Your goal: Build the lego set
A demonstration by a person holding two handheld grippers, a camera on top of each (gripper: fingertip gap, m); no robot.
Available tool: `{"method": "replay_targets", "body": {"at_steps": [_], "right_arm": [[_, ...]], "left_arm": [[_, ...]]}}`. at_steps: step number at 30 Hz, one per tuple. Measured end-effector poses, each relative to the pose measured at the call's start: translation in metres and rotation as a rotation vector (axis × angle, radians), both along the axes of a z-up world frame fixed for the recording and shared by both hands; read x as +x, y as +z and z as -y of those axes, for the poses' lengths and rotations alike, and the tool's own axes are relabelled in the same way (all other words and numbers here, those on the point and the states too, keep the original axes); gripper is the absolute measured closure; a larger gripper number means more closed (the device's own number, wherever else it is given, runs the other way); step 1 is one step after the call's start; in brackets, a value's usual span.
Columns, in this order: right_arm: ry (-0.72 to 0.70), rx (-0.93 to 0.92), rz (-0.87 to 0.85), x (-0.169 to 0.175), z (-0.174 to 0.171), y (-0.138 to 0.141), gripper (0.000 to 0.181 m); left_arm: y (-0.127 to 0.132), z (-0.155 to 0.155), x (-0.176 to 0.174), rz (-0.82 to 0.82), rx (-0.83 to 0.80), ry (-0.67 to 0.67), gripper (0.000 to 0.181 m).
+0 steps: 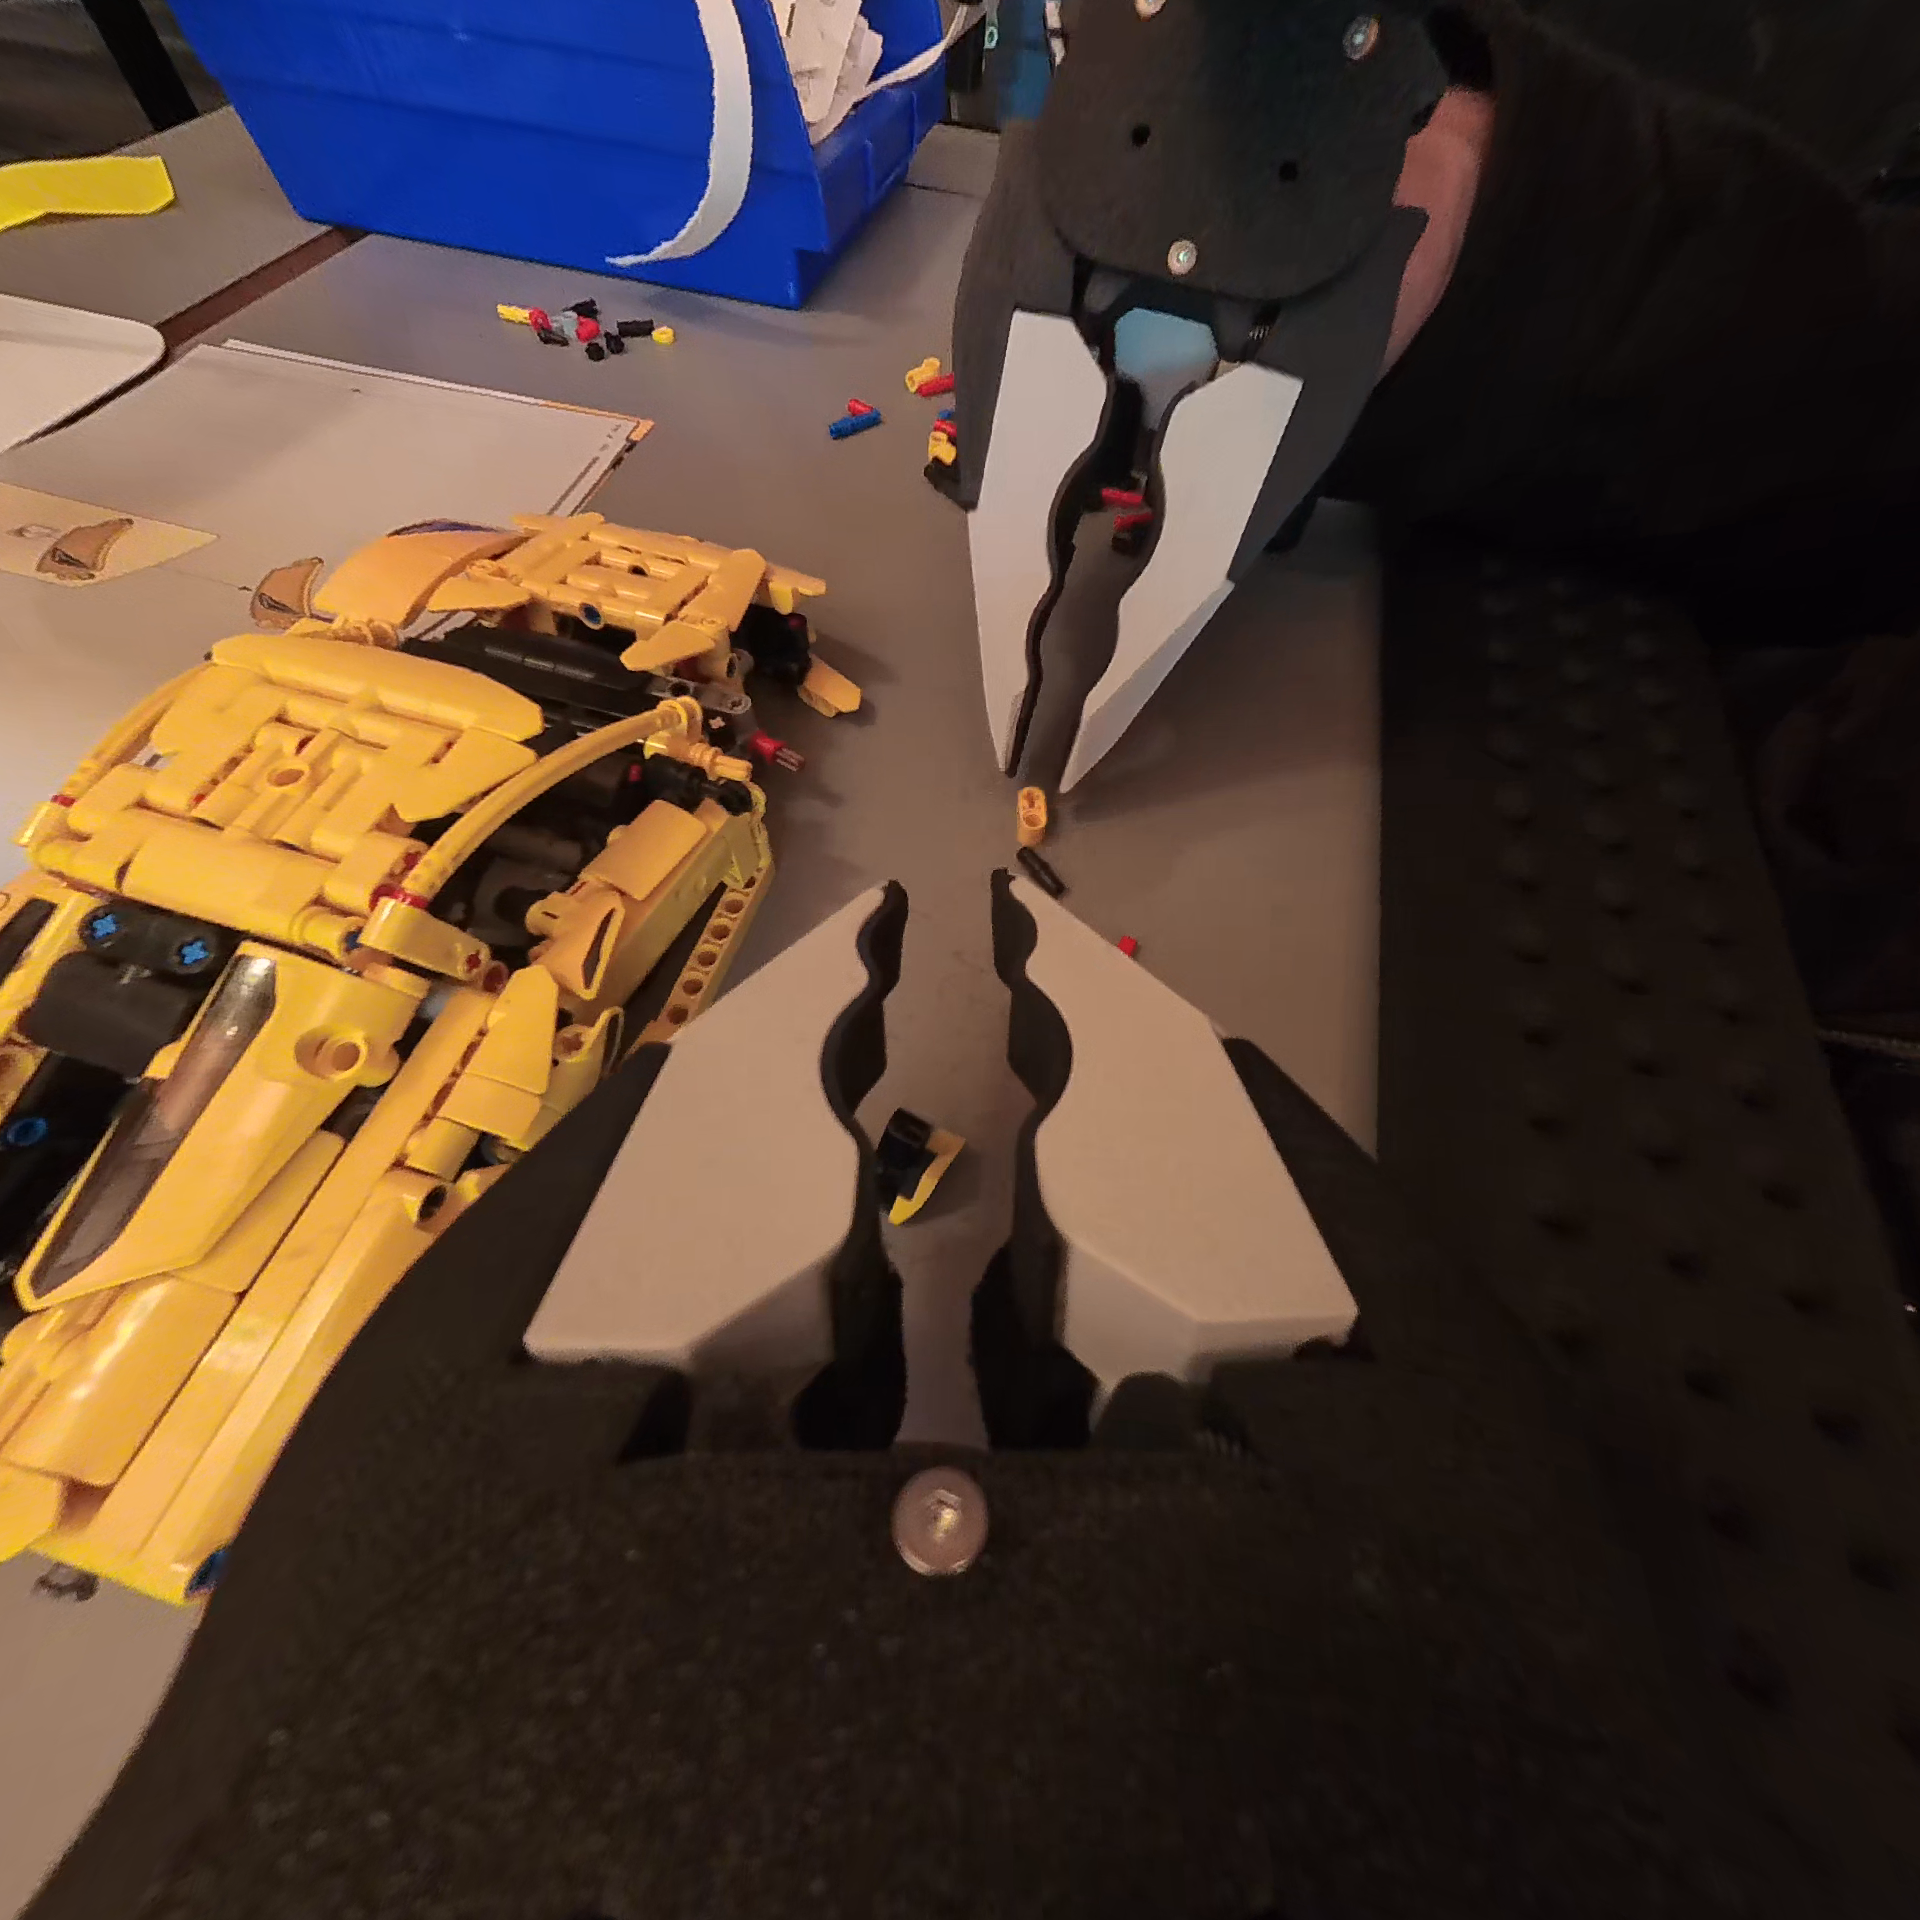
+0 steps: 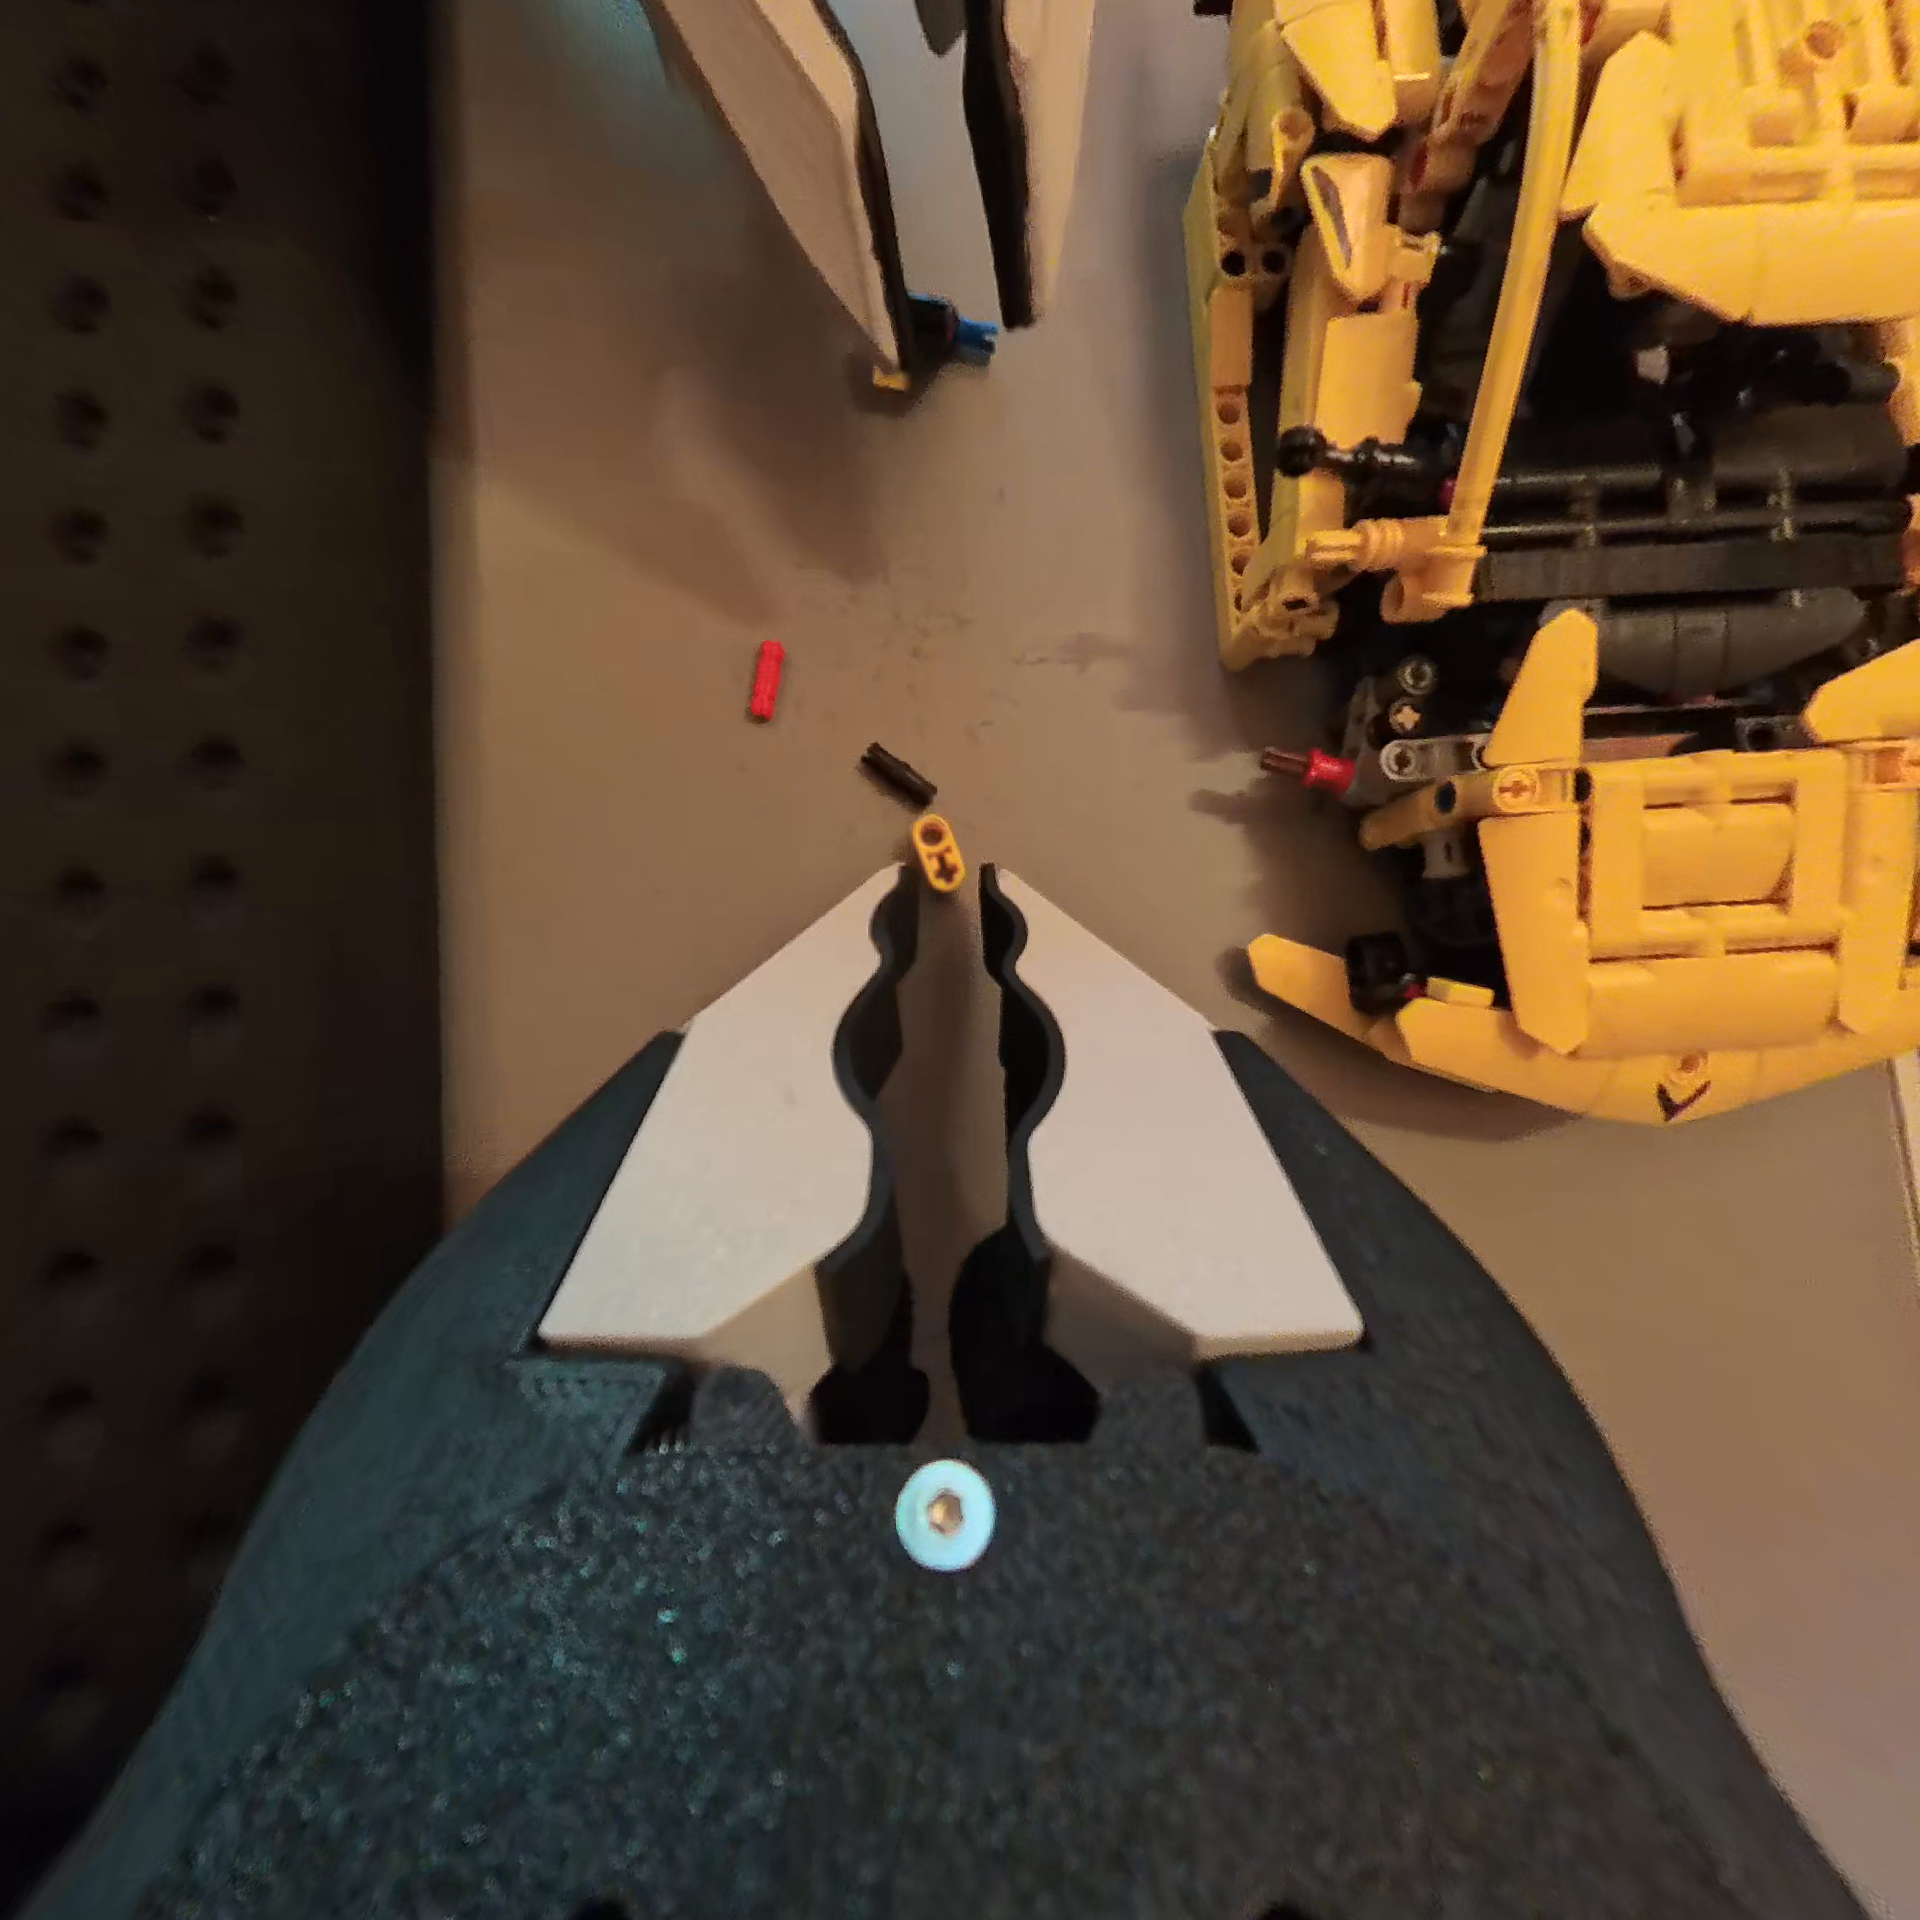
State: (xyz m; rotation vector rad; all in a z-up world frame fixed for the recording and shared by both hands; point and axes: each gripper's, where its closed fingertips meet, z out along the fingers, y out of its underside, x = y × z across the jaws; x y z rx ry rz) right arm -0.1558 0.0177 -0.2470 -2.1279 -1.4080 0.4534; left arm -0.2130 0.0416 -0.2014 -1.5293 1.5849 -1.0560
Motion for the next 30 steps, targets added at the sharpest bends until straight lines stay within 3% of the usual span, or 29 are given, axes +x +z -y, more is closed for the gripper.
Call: {"method": "replay_targets", "body": {"at_steps": [6,12,14,18,19,30], "right_arm": [[0.030,0.014,-0.019,-0.006,-0.001,-0.001,0.168],[0.032,0.025,-0.006,-0.005,-0.002,-0.003,0.175],[0.011,0.046,-0.087,-0.012,-0.006,0.014,0.175],[-0.003,0.156,-0.470,-0.037,-0.012,0.092,0.176],[0.003,0.172,-0.504,-0.041,-0.011,0.099,0.176],[0.061,0.158,-0.392,-0.062,-0.004,0.078,0.176]], "left_arm": [[0.008,0.009,0.002,0.066,-0.001,-0.055,0.161],[0.030,0.022,0.002,0.232,-0.009,-0.143,0.161],[0.033,0.024,0.001,0.240,-0.044,-0.154,0.161],[0.029,0.021,0.001,0.211,0.002,-0.132,0.166],[0.028,0.021,0.002,0.210,0.019,-0.130,0.167],[0.032,0.027,0.003,0.235,0.076,-0.153,0.172]]}}
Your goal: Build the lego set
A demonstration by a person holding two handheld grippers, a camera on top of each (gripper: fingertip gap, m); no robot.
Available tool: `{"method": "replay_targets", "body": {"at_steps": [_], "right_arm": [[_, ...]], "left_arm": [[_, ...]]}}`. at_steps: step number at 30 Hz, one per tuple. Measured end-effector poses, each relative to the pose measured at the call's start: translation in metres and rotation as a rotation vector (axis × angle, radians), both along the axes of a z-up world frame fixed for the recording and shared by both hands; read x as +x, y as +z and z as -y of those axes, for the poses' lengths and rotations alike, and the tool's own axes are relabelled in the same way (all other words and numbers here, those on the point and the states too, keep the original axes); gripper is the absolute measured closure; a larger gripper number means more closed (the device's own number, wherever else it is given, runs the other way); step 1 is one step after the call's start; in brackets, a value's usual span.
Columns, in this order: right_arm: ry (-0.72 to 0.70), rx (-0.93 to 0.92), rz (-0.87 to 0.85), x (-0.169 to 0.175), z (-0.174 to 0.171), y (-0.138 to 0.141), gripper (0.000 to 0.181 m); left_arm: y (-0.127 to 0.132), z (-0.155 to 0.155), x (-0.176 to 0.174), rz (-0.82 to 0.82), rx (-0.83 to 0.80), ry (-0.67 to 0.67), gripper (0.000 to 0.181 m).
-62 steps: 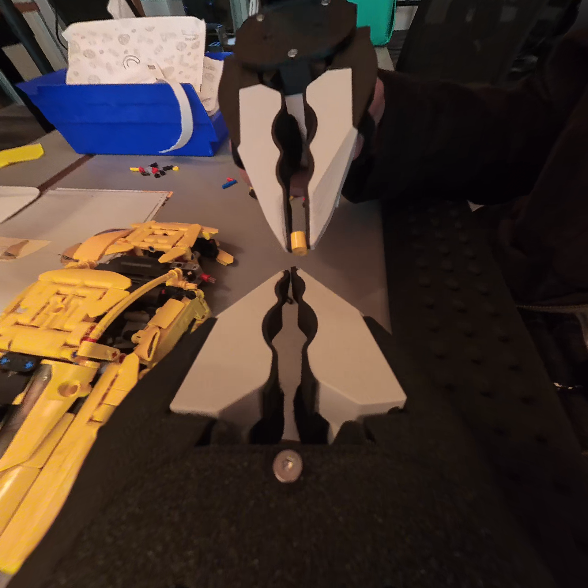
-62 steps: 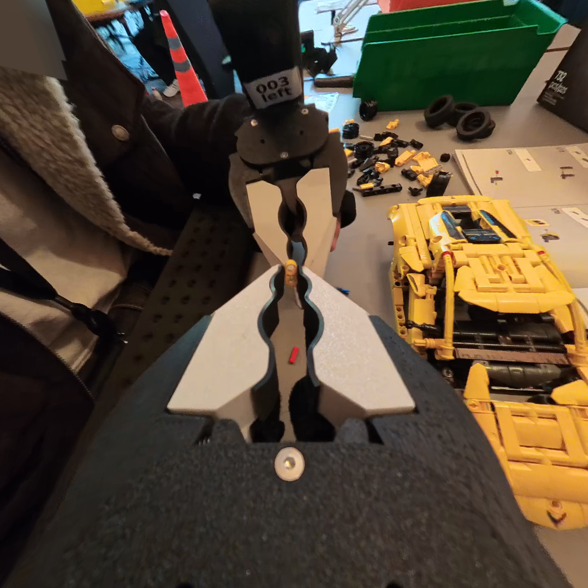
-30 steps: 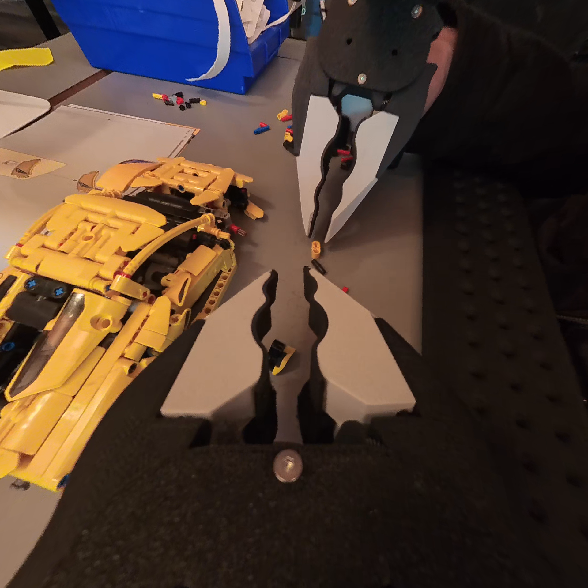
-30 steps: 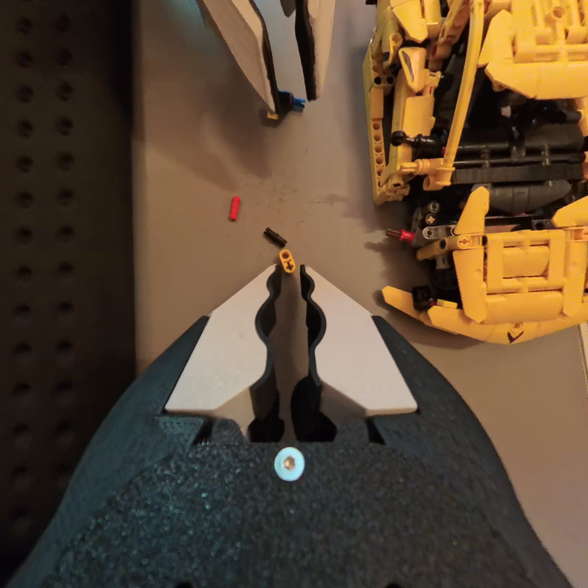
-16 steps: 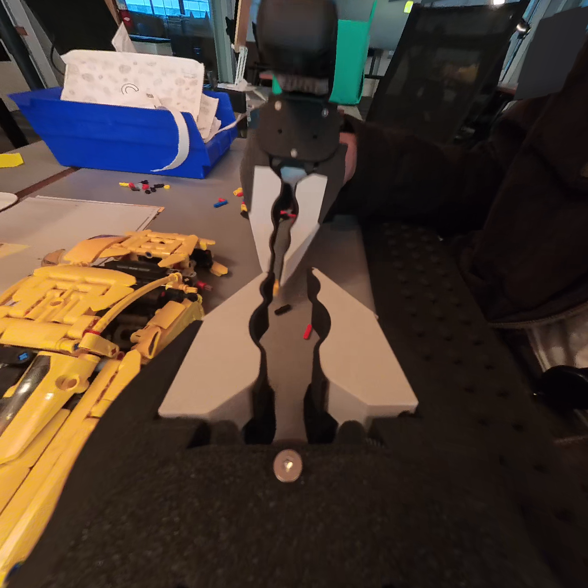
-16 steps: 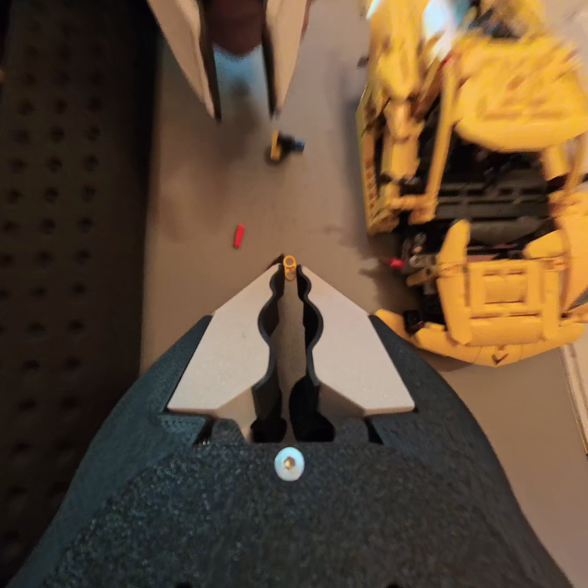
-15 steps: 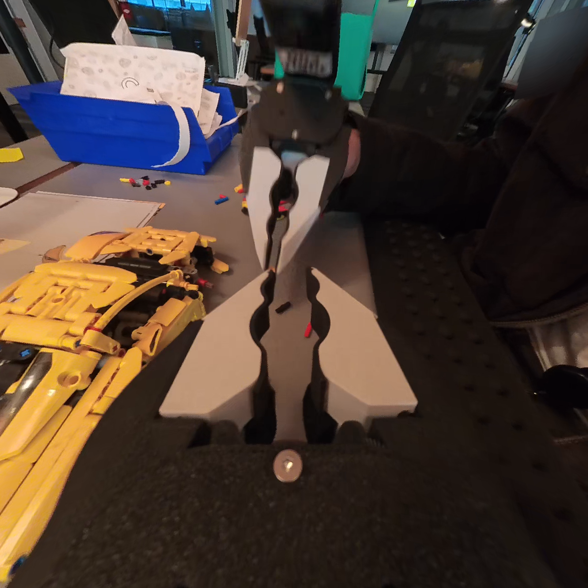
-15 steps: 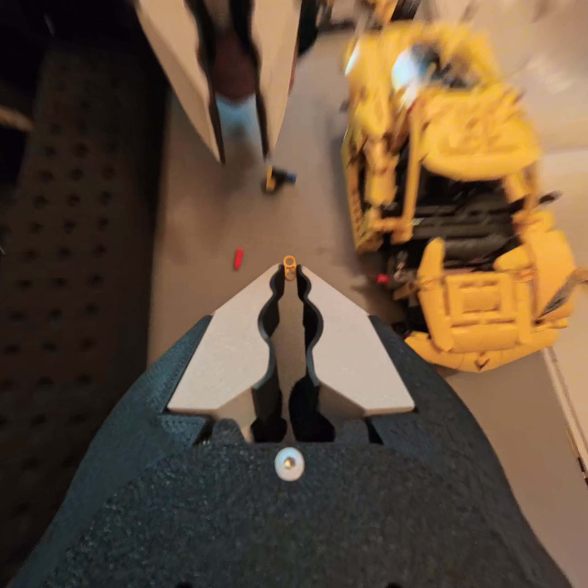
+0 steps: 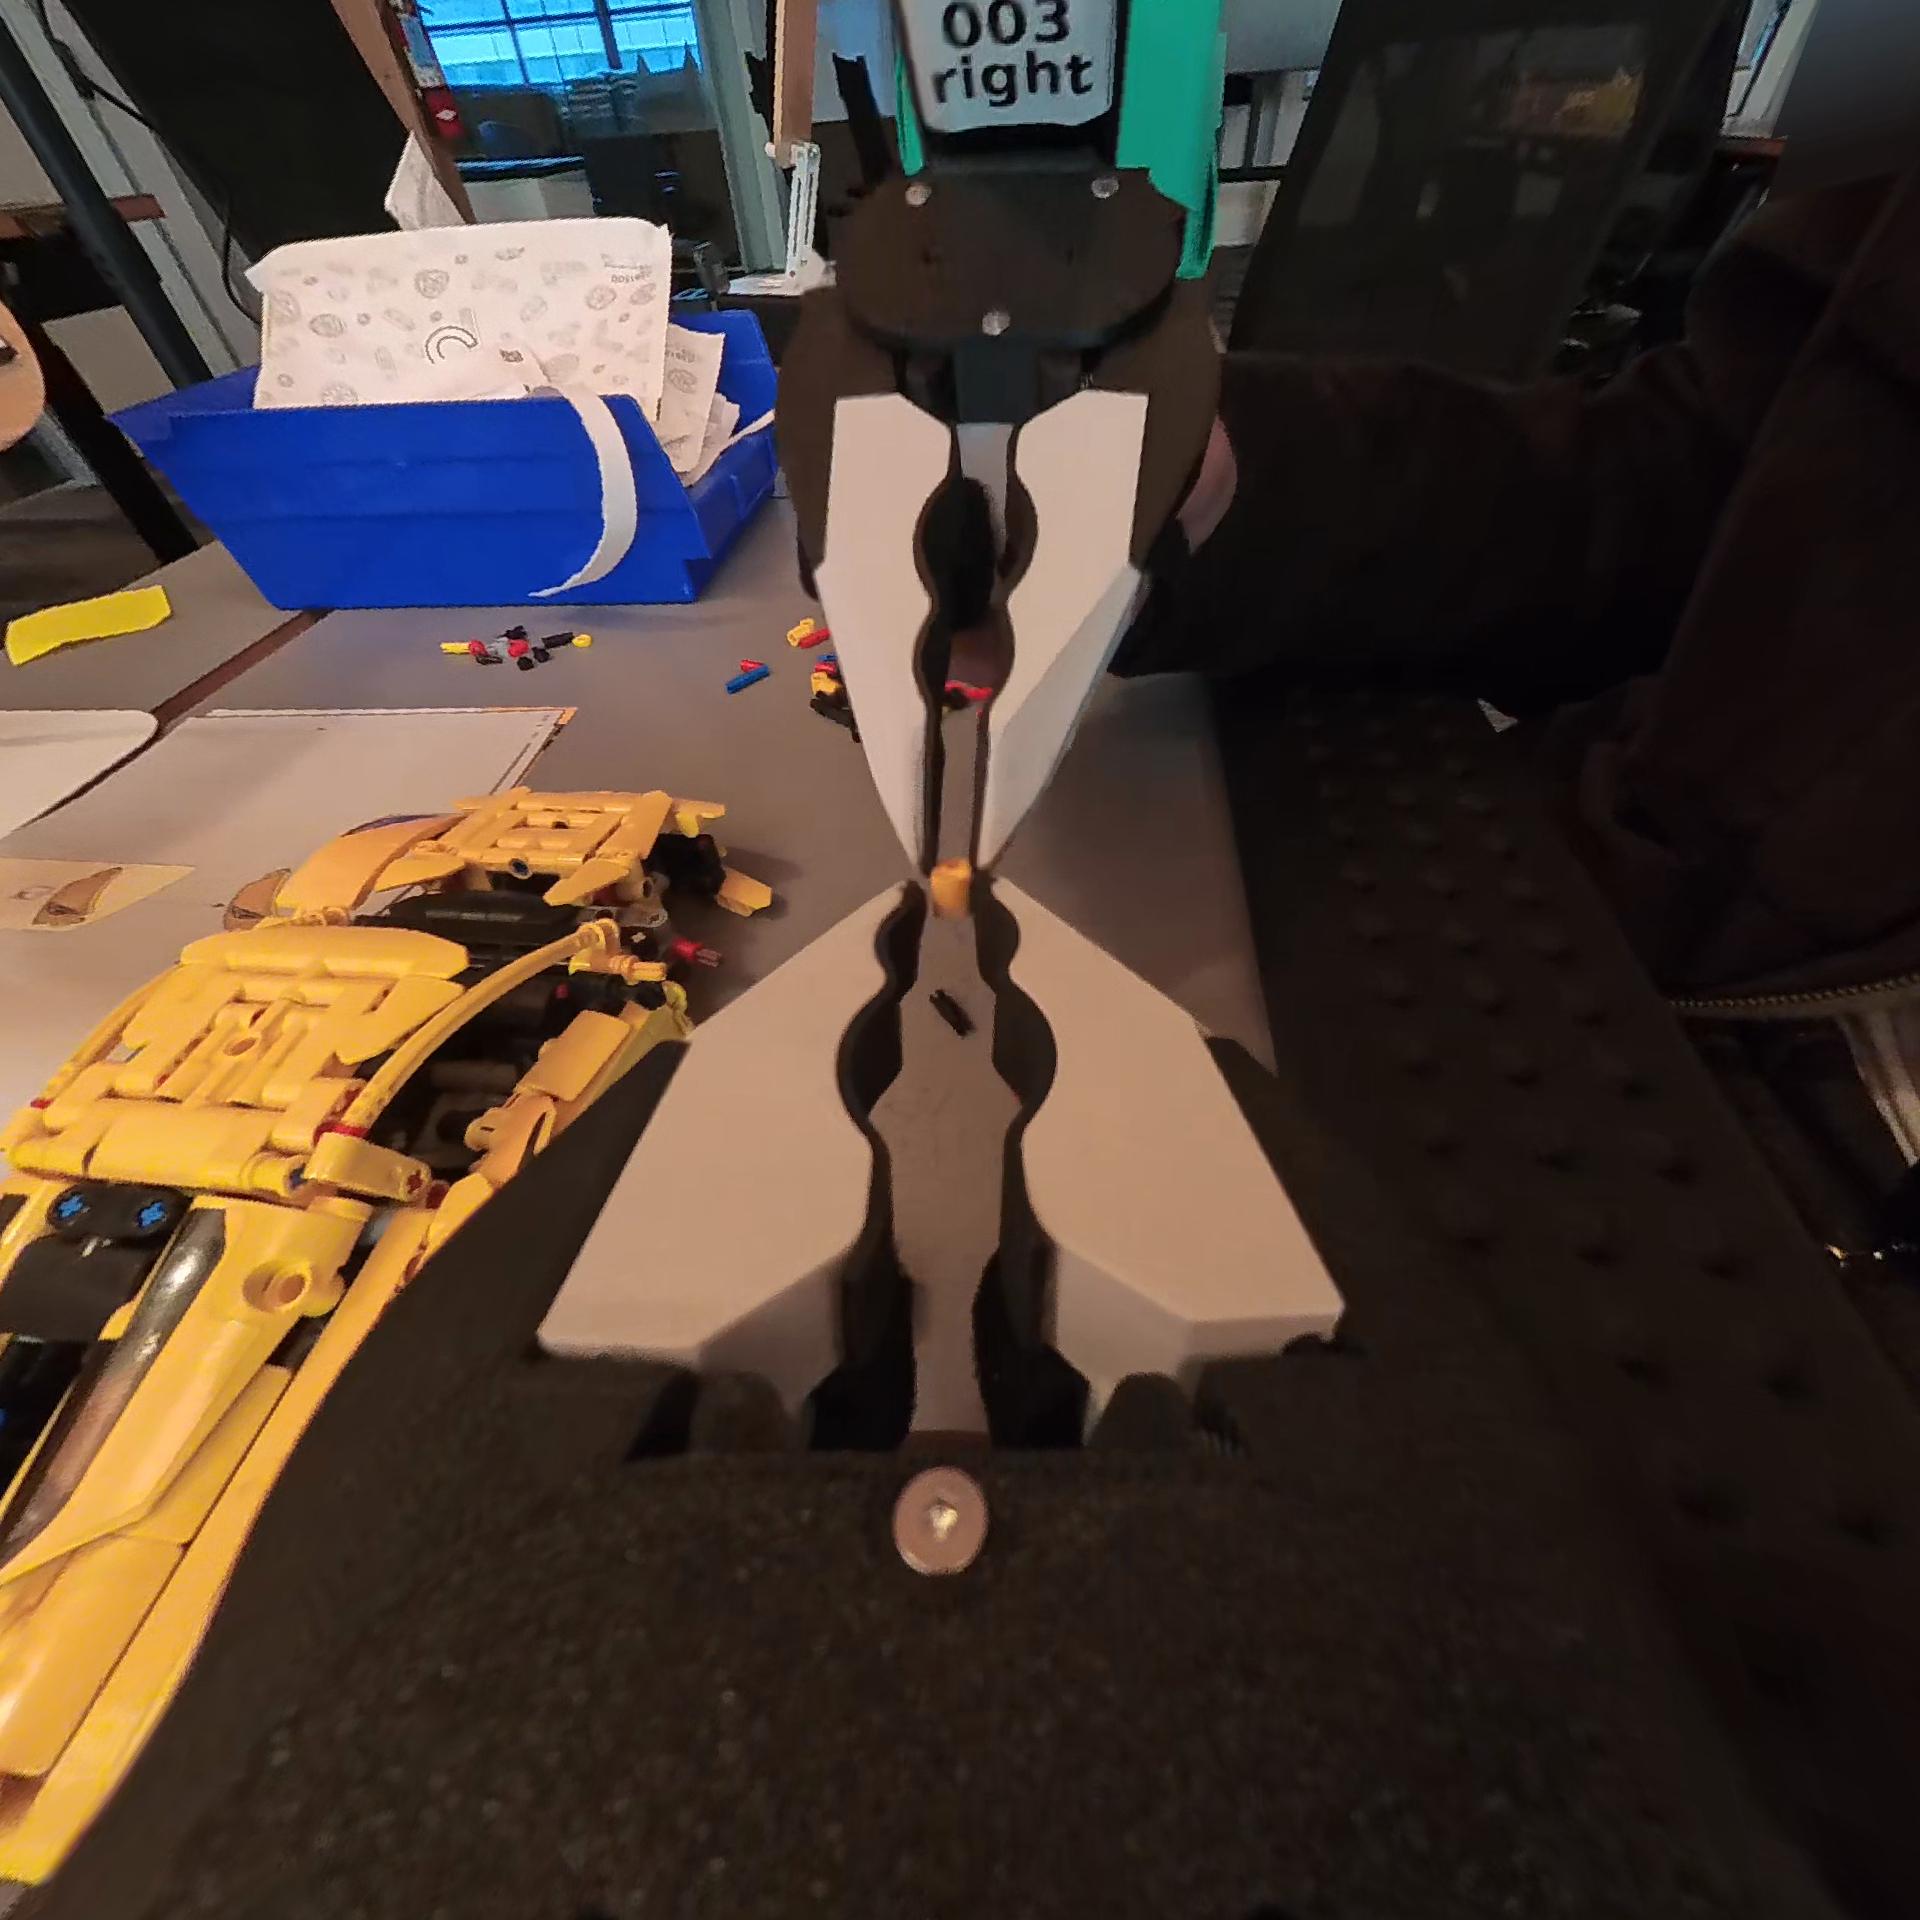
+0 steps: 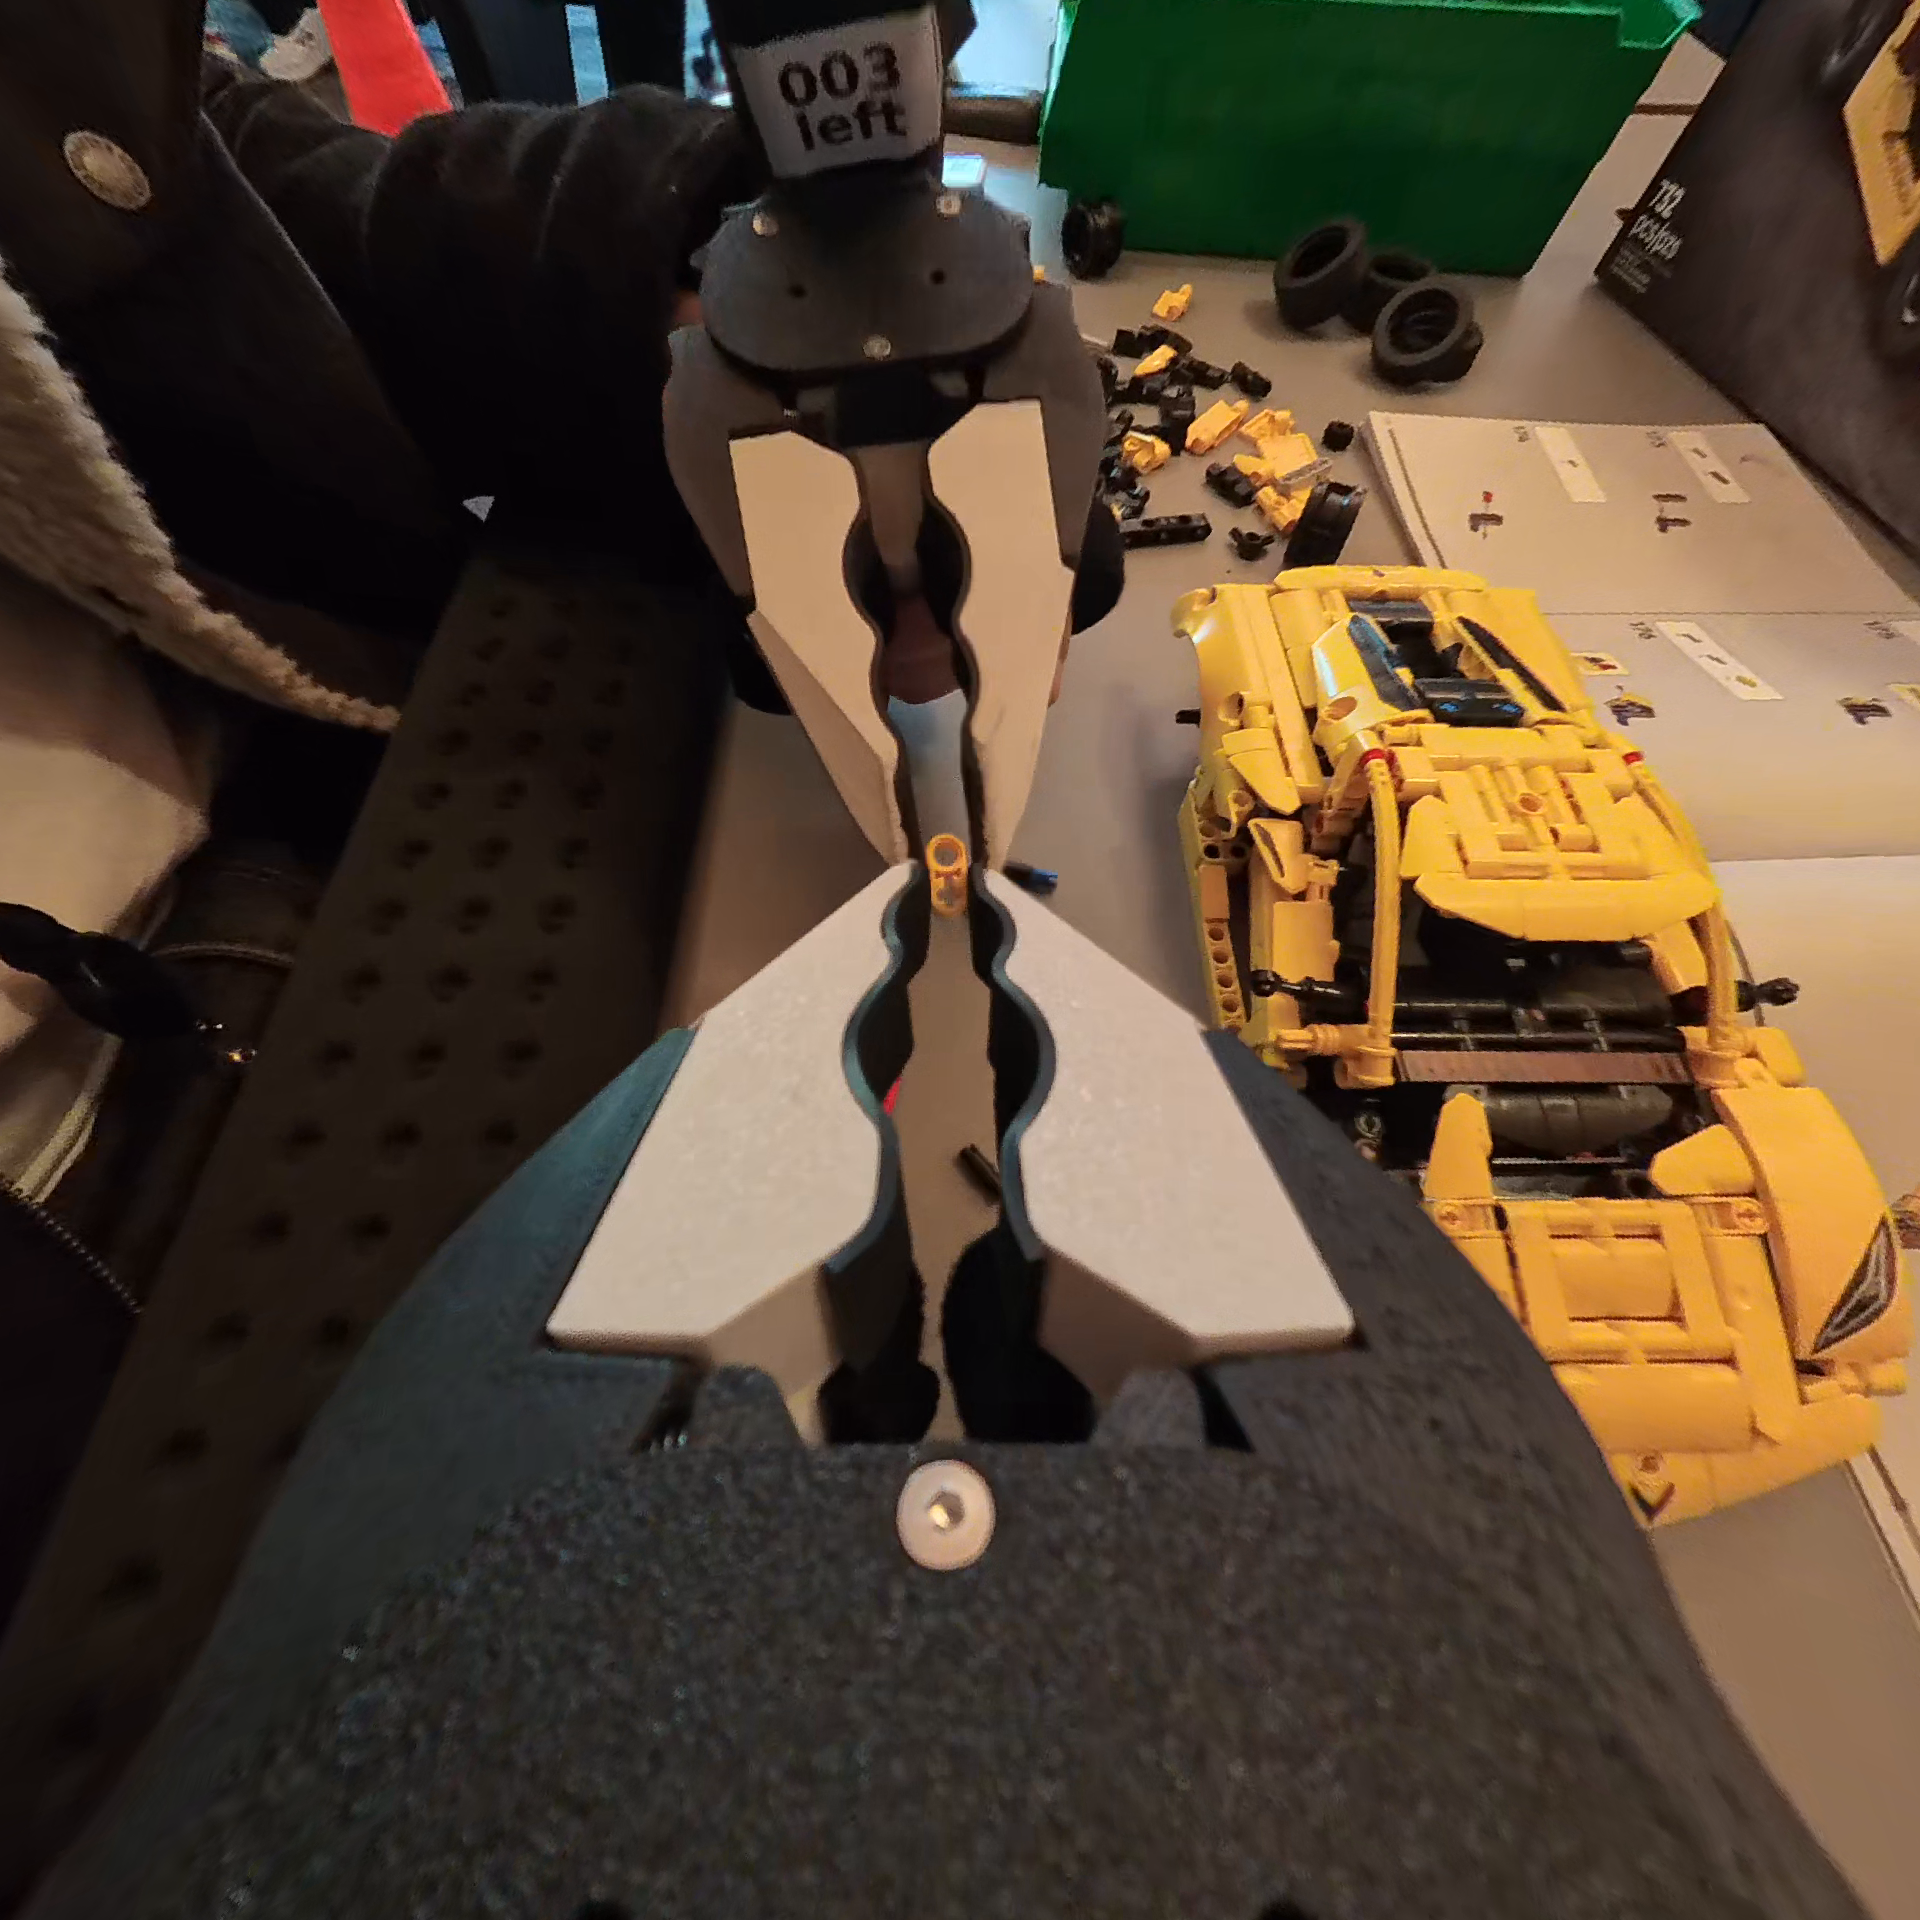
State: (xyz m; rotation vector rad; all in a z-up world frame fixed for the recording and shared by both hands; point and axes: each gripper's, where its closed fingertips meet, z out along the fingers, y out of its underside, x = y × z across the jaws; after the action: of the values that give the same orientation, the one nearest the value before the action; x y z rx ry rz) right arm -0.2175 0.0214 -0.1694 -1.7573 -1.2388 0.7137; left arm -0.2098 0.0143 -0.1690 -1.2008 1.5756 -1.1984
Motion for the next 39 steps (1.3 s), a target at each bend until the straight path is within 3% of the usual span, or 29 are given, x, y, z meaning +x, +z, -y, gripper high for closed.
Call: {"method": "replay_targets", "body": {"at_steps": [5,9,14,16,18,27,39], "right_arm": [[-0.009,0.003,-0.014,-0.001,-0.003,-0.002,0.175],[-0.053,0.001,-0.102,0.005,-0.010,0.009,0.169],[-0.273,-0.202,-0.311,0.007,-0.039,0.017,0.153],[-0.315,-0.303,-0.413,-0.001,-0.043,0.020,0.150],[-0.366,-0.327,-0.380,-0.004,-0.047,0.010,0.151],[-0.446,-0.238,-0.297,-0.009,-0.053,0.001,0.162],[-0.362,-0.339,-0.368,-0.012,-0.045,0.003,0.167]], "left_arm": [[-0.003,-0.001,0.000,-0.018,0.048,0.007,0.175],[0.005,-0.015,-0.001,0.027,0.150,0.092,0.175],[-0.006,-0.047,-0.003,-0.075,0.581,0.312,0.175],[-0.008,-0.049,-0.002,-0.100,0.688,0.340,0.175],[-0.003,-0.053,-0.003,-0.101,0.747,0.388,0.175],[0.000,-0.056,-0.005,-0.127,0.820,0.444,0.175],[0.003,-0.047,-0.005,-0.087,0.757,0.411,0.174]]}}
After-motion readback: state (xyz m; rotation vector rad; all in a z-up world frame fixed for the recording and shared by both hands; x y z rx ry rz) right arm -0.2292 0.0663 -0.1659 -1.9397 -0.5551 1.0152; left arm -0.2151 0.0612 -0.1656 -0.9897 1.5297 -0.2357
